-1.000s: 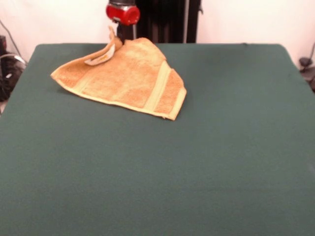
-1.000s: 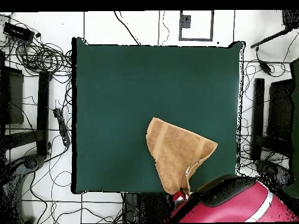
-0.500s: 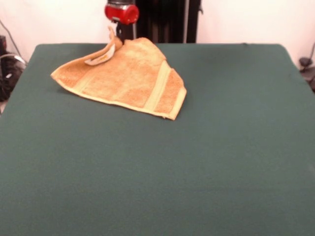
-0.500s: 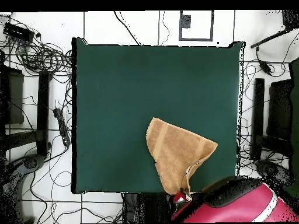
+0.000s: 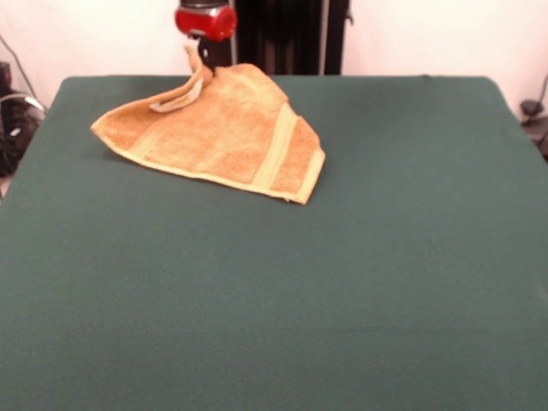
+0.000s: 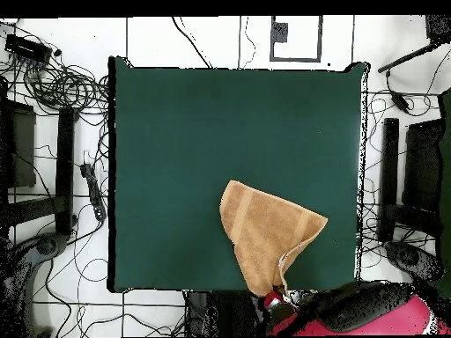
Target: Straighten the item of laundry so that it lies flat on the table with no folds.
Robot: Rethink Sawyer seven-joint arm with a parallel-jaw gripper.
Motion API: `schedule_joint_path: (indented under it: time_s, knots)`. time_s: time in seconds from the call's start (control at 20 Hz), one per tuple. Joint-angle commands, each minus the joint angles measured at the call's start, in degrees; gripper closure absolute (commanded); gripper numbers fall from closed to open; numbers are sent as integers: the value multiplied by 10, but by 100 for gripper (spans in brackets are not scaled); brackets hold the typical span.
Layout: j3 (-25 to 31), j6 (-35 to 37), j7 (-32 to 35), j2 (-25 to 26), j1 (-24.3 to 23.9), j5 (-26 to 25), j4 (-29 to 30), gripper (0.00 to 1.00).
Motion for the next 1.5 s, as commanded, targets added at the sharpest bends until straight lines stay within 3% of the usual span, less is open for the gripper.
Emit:
schedule_joint_path:
  time_s: [0.05, 0.5, 0.6, 0.7, 0.75, 0.8, 1.05, 1.5]
  knots:
    - [62, 260, -38, -27, -4, 10, -136, 100]
    - [133, 330, -50, -125, -56, -37, -105, 100]
    - [145, 300, -13, -119, -56, -24, -102, 100]
    - [101, 207, 96, -80, 0, 92, -98, 100]
    - [72, 167, 115, -63, 39, 137, -110, 100]
    - [75, 173, 115, -57, 46, 150, -119, 100]
    - [87, 199, 89, -62, 50, 184, -126, 100]
    - [69, 180, 68, -48, 64, 197, -131, 100]
